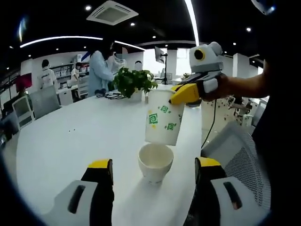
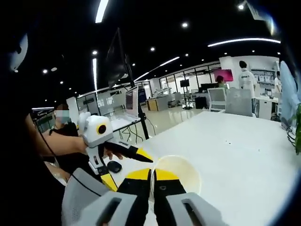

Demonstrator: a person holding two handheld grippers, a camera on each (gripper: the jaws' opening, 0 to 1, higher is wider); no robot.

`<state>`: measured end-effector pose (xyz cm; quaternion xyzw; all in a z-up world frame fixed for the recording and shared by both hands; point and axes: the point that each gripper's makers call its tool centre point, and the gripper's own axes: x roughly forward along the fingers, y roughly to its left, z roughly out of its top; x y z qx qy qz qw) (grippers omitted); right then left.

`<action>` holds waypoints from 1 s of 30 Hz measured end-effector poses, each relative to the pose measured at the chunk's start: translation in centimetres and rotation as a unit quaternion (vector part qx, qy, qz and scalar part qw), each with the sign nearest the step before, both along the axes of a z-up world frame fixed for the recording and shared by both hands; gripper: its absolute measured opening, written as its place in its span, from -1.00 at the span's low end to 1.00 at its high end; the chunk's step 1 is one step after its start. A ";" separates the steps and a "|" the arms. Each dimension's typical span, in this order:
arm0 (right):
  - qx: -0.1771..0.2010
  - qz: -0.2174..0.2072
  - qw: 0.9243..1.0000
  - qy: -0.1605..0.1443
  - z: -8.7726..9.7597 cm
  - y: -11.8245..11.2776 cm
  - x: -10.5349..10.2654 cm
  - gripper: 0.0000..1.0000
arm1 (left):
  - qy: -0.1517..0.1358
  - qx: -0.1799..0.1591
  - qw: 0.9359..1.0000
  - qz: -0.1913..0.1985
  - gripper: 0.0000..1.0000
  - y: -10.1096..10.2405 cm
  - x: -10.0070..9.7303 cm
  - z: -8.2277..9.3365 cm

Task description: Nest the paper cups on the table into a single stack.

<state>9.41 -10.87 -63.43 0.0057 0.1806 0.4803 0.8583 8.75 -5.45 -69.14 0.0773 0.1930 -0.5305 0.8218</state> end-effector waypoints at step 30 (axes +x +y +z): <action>-0.147 0.068 0.986 -0.030 -5.9 1.9 -0.5 -1.00 | 0.024 0.034 0.999 0.014 0.49 1.6 -1.2 -2.6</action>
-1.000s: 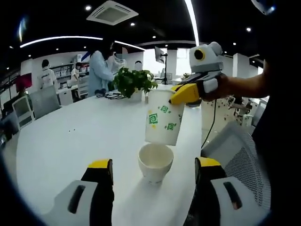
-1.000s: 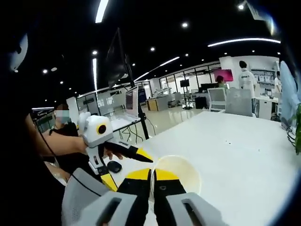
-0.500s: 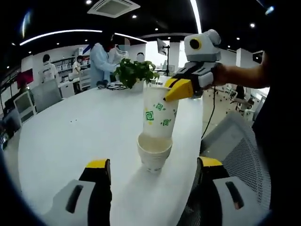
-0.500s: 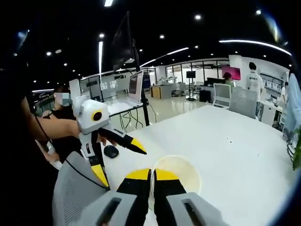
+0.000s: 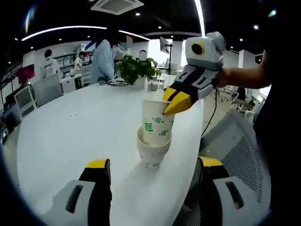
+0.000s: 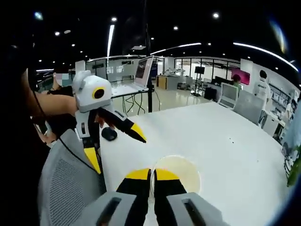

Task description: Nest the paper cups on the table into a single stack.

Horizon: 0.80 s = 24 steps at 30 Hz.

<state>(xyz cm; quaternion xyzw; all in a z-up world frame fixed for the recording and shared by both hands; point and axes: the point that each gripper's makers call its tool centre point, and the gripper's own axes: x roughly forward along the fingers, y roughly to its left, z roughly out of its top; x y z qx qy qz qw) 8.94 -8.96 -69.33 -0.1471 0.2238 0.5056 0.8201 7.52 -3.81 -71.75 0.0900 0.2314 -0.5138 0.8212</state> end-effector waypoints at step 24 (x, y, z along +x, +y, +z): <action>-0.028 0.012 0.999 0.028 -4.0 0.9 -0.1 -0.99 | 0.004 0.007 1.000 0.006 0.44 0.5 -0.7 -0.5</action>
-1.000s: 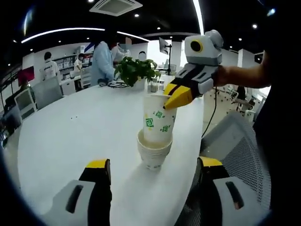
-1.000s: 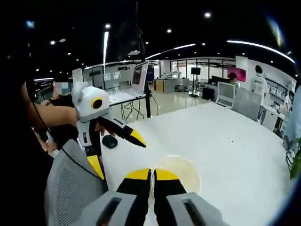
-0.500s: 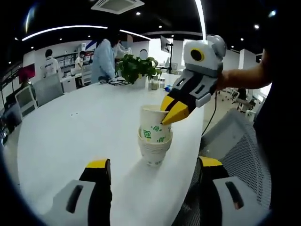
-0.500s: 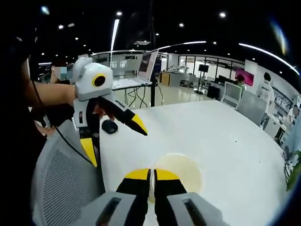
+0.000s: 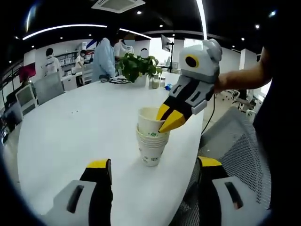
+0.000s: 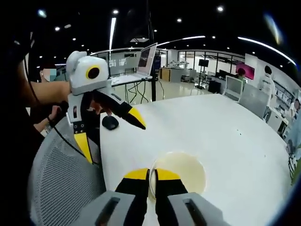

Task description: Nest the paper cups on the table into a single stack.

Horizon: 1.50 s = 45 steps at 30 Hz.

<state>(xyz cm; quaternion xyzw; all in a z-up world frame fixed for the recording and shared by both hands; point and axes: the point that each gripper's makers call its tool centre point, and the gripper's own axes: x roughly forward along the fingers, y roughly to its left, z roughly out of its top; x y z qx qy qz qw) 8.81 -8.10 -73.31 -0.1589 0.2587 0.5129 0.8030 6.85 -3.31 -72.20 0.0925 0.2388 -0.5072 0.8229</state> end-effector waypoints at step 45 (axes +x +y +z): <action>-0.017 0.015 1.000 0.012 -1.0 0.3 -0.8 -0.68 | 0.000 0.012 1.000 -0.006 0.43 -0.1 -0.1 -0.4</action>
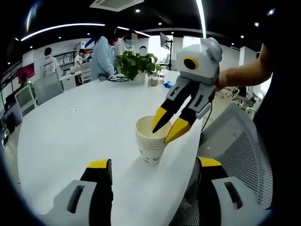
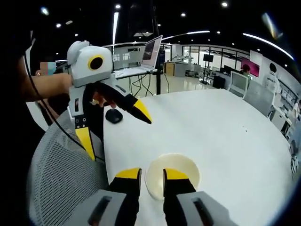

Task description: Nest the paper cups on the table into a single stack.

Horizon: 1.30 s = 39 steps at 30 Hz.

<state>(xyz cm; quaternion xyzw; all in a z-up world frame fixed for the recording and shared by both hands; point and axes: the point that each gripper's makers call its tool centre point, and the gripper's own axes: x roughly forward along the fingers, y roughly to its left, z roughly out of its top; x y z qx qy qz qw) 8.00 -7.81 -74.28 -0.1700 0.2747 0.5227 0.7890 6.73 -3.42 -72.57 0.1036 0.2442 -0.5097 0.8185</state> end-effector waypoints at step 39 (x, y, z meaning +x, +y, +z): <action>0.017 -0.062 0.996 -0.054 3.6 -5.1 2.0 -0.18 | -0.012 0.012 0.999 -0.039 0.46 -2.3 2.1 0.1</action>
